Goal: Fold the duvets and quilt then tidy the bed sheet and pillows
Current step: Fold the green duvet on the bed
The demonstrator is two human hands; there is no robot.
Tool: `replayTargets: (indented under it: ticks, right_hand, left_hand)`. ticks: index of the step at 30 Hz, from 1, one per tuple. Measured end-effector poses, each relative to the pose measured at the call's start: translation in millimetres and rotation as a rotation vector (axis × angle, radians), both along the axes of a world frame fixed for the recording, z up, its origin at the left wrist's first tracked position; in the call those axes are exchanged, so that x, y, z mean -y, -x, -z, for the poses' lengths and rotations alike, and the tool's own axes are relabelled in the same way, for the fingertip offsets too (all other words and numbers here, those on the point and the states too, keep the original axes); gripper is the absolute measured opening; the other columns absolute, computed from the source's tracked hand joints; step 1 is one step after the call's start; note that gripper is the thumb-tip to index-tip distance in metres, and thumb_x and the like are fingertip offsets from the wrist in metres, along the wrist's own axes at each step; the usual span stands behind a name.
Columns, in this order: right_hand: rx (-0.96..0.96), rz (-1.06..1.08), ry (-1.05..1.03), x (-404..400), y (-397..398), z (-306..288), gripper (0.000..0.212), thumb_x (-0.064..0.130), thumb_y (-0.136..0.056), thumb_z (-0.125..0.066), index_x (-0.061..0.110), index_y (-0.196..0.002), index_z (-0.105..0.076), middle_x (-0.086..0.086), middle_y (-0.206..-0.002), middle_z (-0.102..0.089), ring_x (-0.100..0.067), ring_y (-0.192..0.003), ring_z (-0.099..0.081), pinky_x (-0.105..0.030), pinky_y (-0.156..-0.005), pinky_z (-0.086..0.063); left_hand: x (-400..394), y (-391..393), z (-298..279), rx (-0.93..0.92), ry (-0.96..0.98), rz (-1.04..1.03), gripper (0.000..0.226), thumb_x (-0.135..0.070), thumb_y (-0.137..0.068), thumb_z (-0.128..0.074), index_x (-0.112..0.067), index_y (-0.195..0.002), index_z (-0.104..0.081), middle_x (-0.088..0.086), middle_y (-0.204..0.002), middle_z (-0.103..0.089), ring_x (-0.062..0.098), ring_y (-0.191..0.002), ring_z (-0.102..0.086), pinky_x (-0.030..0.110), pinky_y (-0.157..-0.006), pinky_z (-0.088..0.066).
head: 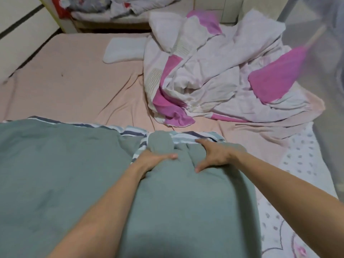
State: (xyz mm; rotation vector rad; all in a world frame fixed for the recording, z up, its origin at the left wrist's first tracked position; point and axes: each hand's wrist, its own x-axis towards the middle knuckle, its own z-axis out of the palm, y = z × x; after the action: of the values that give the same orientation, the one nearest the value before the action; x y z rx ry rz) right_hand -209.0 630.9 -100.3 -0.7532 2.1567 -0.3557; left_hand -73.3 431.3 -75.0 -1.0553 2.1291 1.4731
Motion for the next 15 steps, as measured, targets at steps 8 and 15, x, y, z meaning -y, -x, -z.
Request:
replayTargets:
  ticks: [8,15]
  right_hand:
    - [-0.589,-0.502,0.318,-44,-38,36,0.017,0.030,-0.081,-0.061,0.015,-0.087,-0.064,-0.005,-0.086,-0.062,-0.025,-0.078,-0.060,-0.029,-0.066,-0.043]
    - [-0.465,-0.072,0.326,-16,25,32,0.059,0.070,-0.071,-0.057,0.017,-0.097,-0.052,-0.002,-0.099,-0.055,-0.021,-0.091,-0.050,-0.034,-0.081,-0.039]
  left_hand:
    - [-57,-32,39,-0.427,0.559,0.808,0.034,-0.017,-0.086,-0.060,-0.022,-0.120,-0.057,0.002,-0.104,-0.057,0.016,-0.094,-0.045,0.028,-0.085,-0.040]
    - [19,15,66,0.019,0.666,-0.064,0.077,-0.075,-0.074,-0.041,-0.019,-0.123,-0.060,0.011,-0.132,-0.054,0.033,-0.124,-0.046,0.046,-0.105,-0.038]
